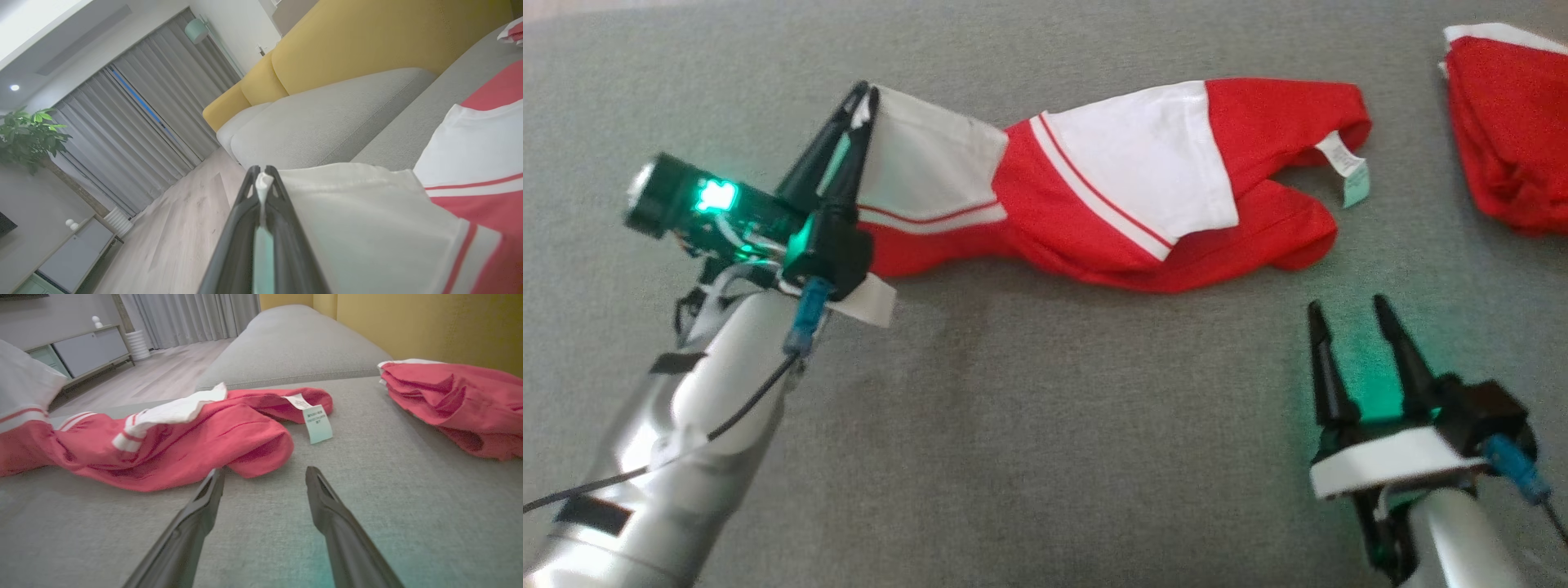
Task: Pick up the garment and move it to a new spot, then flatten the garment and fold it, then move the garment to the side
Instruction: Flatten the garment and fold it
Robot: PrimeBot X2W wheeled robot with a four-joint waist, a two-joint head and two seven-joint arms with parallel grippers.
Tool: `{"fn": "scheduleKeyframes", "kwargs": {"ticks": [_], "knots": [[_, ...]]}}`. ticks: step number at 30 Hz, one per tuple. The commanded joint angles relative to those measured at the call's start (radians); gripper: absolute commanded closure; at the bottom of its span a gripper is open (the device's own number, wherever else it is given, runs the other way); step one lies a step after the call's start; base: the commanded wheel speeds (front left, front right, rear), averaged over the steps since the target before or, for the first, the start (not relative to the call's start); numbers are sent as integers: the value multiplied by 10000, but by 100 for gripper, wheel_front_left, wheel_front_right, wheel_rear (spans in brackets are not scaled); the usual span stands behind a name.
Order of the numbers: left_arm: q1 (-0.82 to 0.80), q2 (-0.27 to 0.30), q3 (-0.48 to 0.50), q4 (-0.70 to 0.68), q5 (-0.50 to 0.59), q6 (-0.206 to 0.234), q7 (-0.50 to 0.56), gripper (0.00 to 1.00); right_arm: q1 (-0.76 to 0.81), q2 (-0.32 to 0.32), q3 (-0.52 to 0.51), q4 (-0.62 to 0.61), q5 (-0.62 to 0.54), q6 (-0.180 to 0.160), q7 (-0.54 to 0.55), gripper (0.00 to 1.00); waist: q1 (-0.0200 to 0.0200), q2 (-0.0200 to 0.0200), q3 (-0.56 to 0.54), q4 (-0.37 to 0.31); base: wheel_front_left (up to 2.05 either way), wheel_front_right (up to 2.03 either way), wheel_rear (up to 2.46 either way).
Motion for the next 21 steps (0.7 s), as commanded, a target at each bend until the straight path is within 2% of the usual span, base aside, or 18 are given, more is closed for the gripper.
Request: {"fn": "scheduleKeyframes", "kwargs": {"ticks": [1, 10, 15, 21], "knots": [[-217, 505, 451, -497, -116, 80, -50, 100, -383, -28, 22, -67, -41, -19, -109, 0, 0, 0, 108, 146, 0, 0, 0], [-19, 1485, 923, -1282, -239, 465, -51, 100, -2200, 5, -1136, 1764, -148, -19, -109, 0, 0, 0, 236, 383, 0, 0, 0], [108, 1856, 1119, -1266, -318, 625, -51, 100, -2739, -89, -921, 2734, -216, -19, -109, 0, 0, 0, 280, 575, 0, 0, 0], [231, 2000, 1178, -1265, -423, 728, -51, 100, -2717, -65, -302, 3268, 228, -19, -109, 0, 0, 0, 311, 720, 0, 0, 0]]}}
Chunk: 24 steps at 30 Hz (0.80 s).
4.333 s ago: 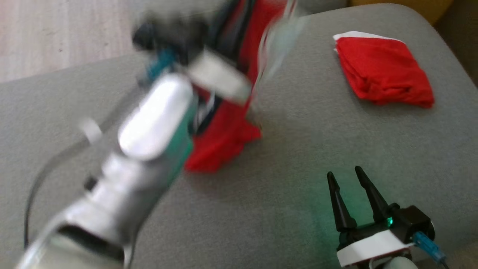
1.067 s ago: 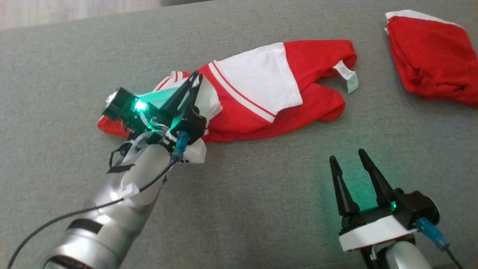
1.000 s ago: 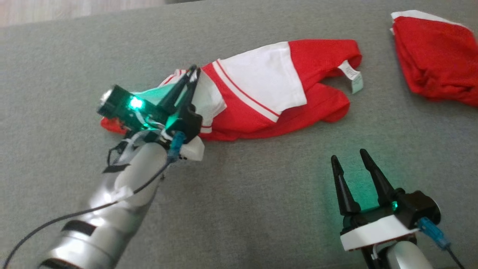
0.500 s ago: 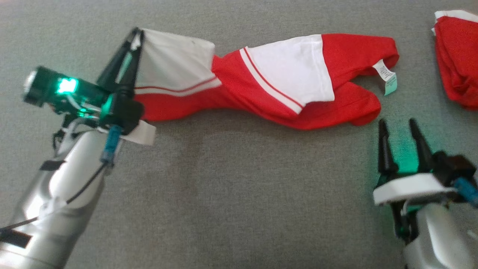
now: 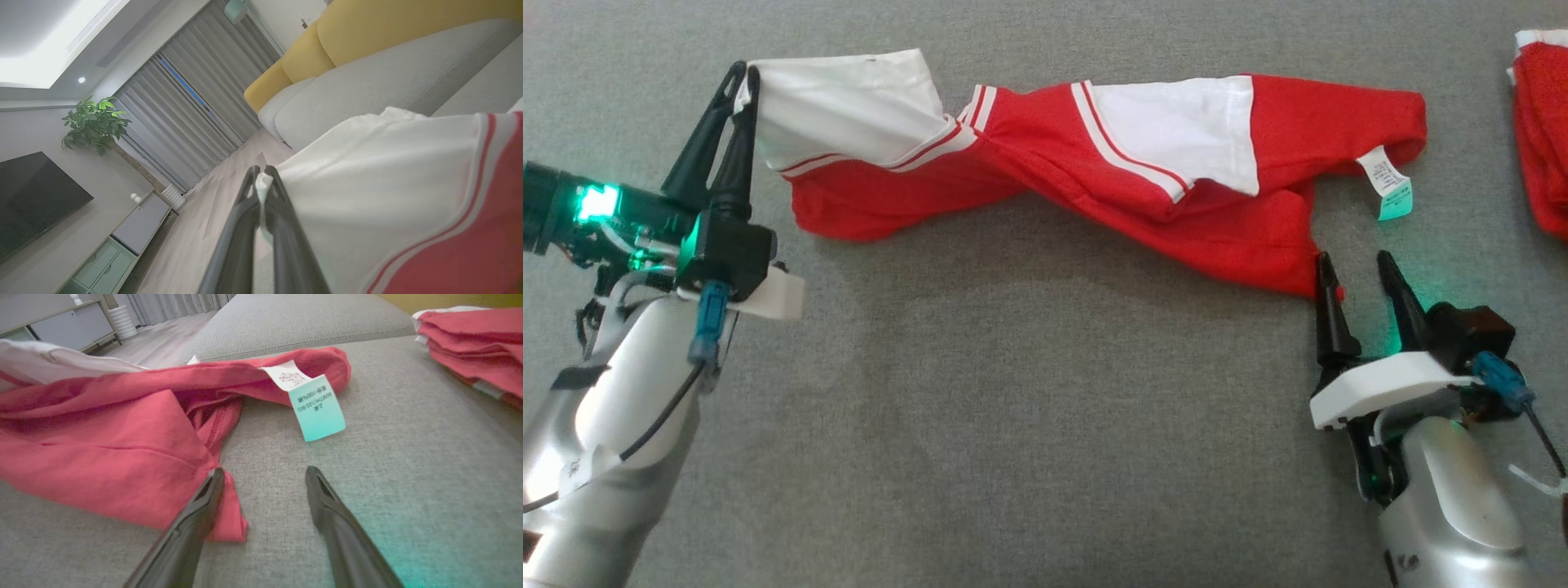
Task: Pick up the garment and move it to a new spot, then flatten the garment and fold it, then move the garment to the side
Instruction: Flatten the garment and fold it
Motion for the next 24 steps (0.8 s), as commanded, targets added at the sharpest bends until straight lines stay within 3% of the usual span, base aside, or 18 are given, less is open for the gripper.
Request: {"fn": "scheduleKeyframes", "kwargs": {"ticks": [1, 14, 15, 18, 19, 24], "knots": [[-243, 516, 514, -258, -107, 96, -51, 100, -85, -23, 367, -161, 103, -19, -109, 0, 0, 0, 10, 26, 0, 0, 0], [-105, 548, 400, -161, -253, 157, -51, 100, -6, -286, 1522, -8, 585, -19, -109, 0, 0, 0, -97, 127, 0, 0, 0], [-100, 541, 382, -157, -264, 154, -51, 100, -30, -316, 1548, 25, 597, -19, -109, 6, 0, 0, -113, 144, 0, 0, 0], [-88, 514, 327, -137, -303, 138, -51, 100, -100, -437, 1719, 133, 576, -19, -109, 89, 0, 0, -172, 200, 0, 0, 0], [-81, 510, 312, -128, -318, 134, -51, 100, -119, -470, 1749, 161, 582, -19, -109, 100, 0, 0, -210, 212, 0, 0, 0], [-5, 533, 273, -161, -393, 144, -51, 100, -135, -617, 1704, -204, 487, -19, -109, 100, 0, 0, -444, 189, 0, 0, 0]]}}
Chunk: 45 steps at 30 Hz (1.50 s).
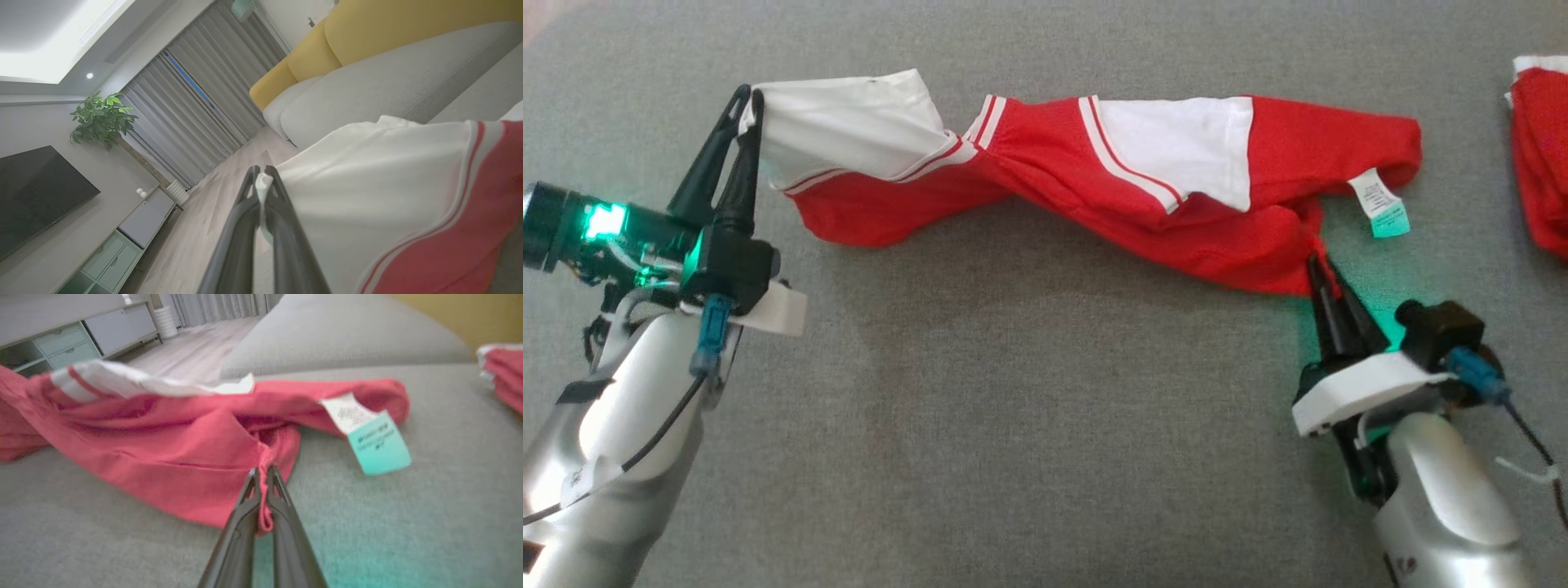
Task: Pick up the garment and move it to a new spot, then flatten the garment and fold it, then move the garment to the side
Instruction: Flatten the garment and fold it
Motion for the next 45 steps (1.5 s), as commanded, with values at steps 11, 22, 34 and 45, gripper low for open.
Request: {"fn": "scheduleKeyframes", "kwargs": {"ticks": [11, 22, 34, 45], "knots": [[-289, 987, 779, -2240, -582, -66, -51, 100, 813, -827, -1456, -4313, 126, -19, -53, 100, 0, 0, -1449, -308, 0, 0, 0], [-1939, 1881, 1090, -3557, -705, -1063, 242, 100, -16, -2159, -2261, -7042, 1612, -19, 1486, 100, 0, 0, -2663, -617, 0, 0, 0], [-5157, 1445, 587, -1264, -699, -2554, 544, 100, -4052, -2754, -752, -5306, 3244, -19, 3920, 100, 0, 0, -911, -774, 0, 0, 0], [-8992, 991, 369, 1249, 432, -2140, -38, 100, -8658, -2520, 454, -1654, 2762, -19, 2151, 100, 0, 0, 1305, -730, 0, 0, 0]]}}
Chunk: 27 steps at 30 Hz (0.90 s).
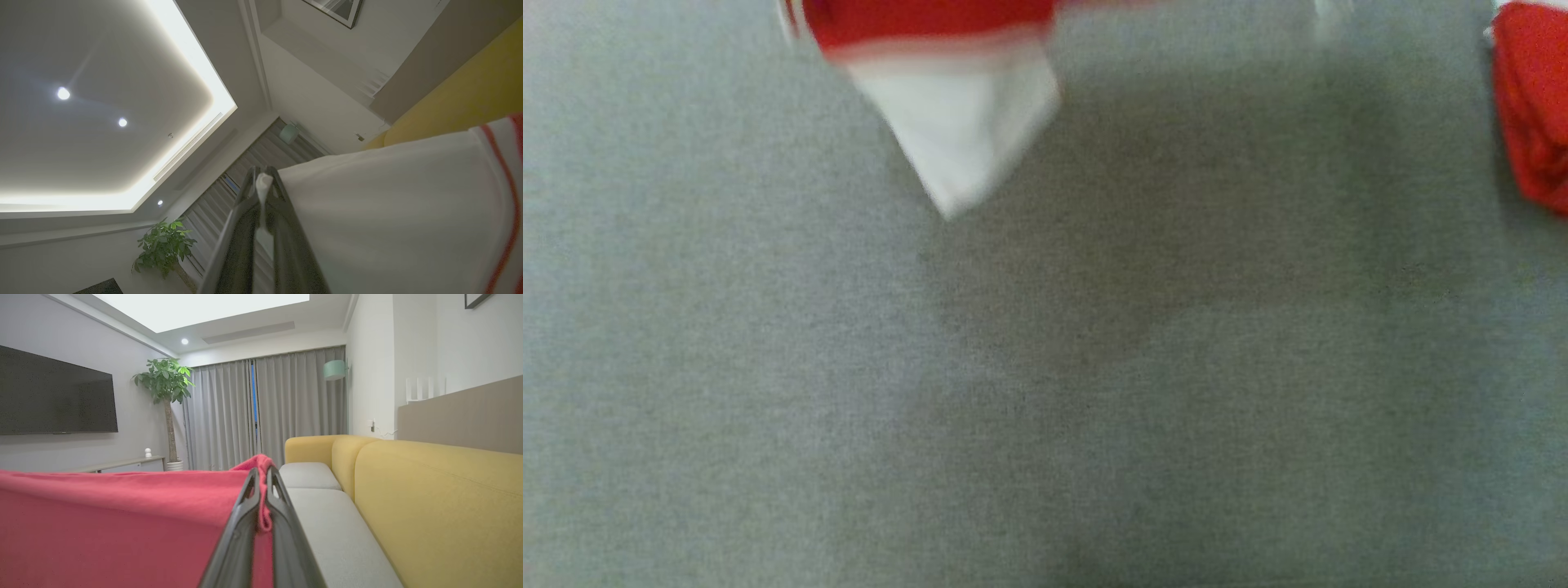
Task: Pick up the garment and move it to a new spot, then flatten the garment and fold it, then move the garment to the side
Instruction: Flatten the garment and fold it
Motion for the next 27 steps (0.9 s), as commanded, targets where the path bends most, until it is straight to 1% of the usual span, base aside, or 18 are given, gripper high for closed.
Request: {"fn": "scheduleKeyframes", "kwargs": {"ticks": [1, 5, 7, 10, 15, 19, 22, 27], "knots": [[-536, 420, 224, -394, 87, 94, -31, 100, -269, -48, 79, -168, -65, -19, -157, 100, -5, 0, 460, 55, 0, 0, 0], [-495, 491, 135, -1182, 0, 211, -36, 100, -723, -290, 486, 613, -36, -19, -814, 100, -5, 0, 784, 225, 0, 0, 0], [-84, 559, 208, -1451, -229, 312, -37, 100, -639, -378, 806, 936, 3, -19, -1048, 100, -5, 0, 874, 270, 0, 0, 0], [915, 814, 274, -1903, -497, 465, -37, 100, -210, -317, 1174, 1474, 237, -19, -1355, 100, -5, 0, 882, 226, 0, 0, 0], [3355, 1284, 152, -2909, -850, 668, -38, 100, 924, -230, 1752, 2213, 762, -19, -1660, 100, -5, 0, 575, 101, 0, 0, 0], [5648, 1576, 200, -3853, -1208, 1086, -38, 100, 1976, -272, 2004, 2517, 1391, -19, -1827, 100, -5, 0, 31, 10, 0, 0, 0], [7380, 1648, 229, -4459, -1555, 1333, -39, 100, 2842, -382, 2019, 2551, 1866, -19, -1954, 100, -5, 0, -537, 39, 0, 0, 0], [9913, 1602, 227, -5026, -2171, 1520, -39, 100, 4654, -687, 1983, 2214, 2570, -19, -2069, 100, -5, 0, -1609, 177, 0, 0, 0]]}}
